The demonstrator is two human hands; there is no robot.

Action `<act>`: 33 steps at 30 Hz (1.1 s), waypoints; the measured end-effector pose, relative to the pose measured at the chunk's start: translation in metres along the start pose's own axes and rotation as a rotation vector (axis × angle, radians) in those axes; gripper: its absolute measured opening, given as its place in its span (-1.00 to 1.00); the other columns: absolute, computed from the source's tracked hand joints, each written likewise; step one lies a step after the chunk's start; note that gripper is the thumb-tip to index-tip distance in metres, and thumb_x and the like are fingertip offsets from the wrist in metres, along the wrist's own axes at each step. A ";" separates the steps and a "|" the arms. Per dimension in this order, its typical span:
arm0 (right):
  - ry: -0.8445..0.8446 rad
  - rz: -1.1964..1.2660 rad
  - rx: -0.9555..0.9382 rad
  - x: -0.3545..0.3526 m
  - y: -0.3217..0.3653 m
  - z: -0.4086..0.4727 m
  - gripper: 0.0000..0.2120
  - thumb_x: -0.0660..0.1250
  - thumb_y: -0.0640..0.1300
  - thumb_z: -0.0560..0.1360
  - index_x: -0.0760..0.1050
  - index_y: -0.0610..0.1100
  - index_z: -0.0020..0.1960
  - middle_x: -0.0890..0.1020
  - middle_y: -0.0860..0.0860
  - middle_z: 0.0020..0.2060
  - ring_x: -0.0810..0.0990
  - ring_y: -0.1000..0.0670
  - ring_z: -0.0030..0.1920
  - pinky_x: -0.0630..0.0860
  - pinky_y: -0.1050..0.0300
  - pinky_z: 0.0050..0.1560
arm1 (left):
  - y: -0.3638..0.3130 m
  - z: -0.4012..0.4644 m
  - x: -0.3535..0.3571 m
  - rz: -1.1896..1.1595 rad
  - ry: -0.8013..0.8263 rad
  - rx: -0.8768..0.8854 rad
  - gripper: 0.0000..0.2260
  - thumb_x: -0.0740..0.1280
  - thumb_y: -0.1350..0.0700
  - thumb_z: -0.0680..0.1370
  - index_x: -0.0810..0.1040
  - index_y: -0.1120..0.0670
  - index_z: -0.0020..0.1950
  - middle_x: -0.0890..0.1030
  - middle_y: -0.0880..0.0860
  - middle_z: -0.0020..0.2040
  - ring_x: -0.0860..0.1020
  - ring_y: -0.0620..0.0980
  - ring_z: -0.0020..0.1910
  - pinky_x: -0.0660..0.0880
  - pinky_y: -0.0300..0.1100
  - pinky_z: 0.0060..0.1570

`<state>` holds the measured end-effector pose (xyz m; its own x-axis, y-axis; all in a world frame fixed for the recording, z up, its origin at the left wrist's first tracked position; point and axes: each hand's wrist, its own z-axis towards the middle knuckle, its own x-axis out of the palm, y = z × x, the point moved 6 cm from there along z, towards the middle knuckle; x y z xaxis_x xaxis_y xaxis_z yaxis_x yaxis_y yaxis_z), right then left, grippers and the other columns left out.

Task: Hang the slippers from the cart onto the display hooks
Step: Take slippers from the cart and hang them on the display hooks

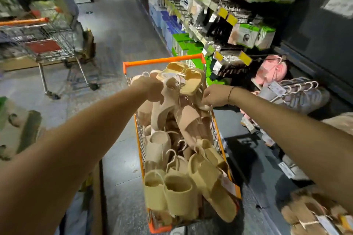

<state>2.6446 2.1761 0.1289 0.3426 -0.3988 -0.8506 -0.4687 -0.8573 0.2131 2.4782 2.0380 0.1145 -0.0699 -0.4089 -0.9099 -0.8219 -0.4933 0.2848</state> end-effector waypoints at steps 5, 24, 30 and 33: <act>-0.117 0.080 0.060 0.011 -0.019 0.067 -0.70 0.29 -0.09 0.49 0.48 -0.25 -0.33 0.49 -0.22 -0.33 0.36 -0.07 -0.33 0.22 0.10 -0.37 | -0.007 0.062 -0.004 -0.199 -0.231 -0.024 -0.61 0.24 -0.16 0.60 0.43 0.05 0.32 0.52 0.17 0.26 0.50 0.24 0.23 0.48 0.18 0.18; -0.457 1.109 0.472 0.089 -0.034 0.173 -0.63 0.30 -0.07 0.58 0.34 -0.21 0.31 0.53 -0.05 0.12 0.47 -0.05 0.01 0.37 0.15 -0.08 | -0.014 0.168 0.034 -0.593 -0.407 -0.093 -0.82 0.27 0.07 0.62 0.52 0.11 0.16 0.63 0.14 0.06 0.57 0.17 0.01 0.53 0.03 -0.06; -0.405 1.181 0.459 0.104 -0.057 0.200 -0.35 0.36 0.13 0.32 0.38 -0.16 0.32 0.62 -0.12 0.03 0.57 -0.09 -0.15 0.49 0.14 -0.45 | 0.020 0.132 0.012 -0.770 -0.366 -0.158 -0.85 0.26 0.27 0.58 0.61 0.14 0.02 0.67 0.09 -0.04 0.59 0.10 -0.11 0.54 -0.05 -0.14; -0.233 0.916 0.398 0.088 -0.018 0.162 -0.73 0.24 -0.03 0.55 0.46 -0.12 0.19 0.54 -0.08 -0.12 0.50 -0.08 -0.23 0.42 0.16 -0.42 | 0.023 0.107 0.017 -0.859 -0.286 -0.200 -0.81 0.25 0.15 0.63 0.64 0.19 0.06 0.67 0.15 -0.03 0.62 0.11 -0.07 0.54 -0.07 -0.14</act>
<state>2.5509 2.2094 -0.0276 -0.4295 -0.7361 -0.5231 -0.7218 -0.0682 0.6887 2.3978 2.1020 0.0730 0.3588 0.3504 -0.8652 -0.5453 -0.6736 -0.4989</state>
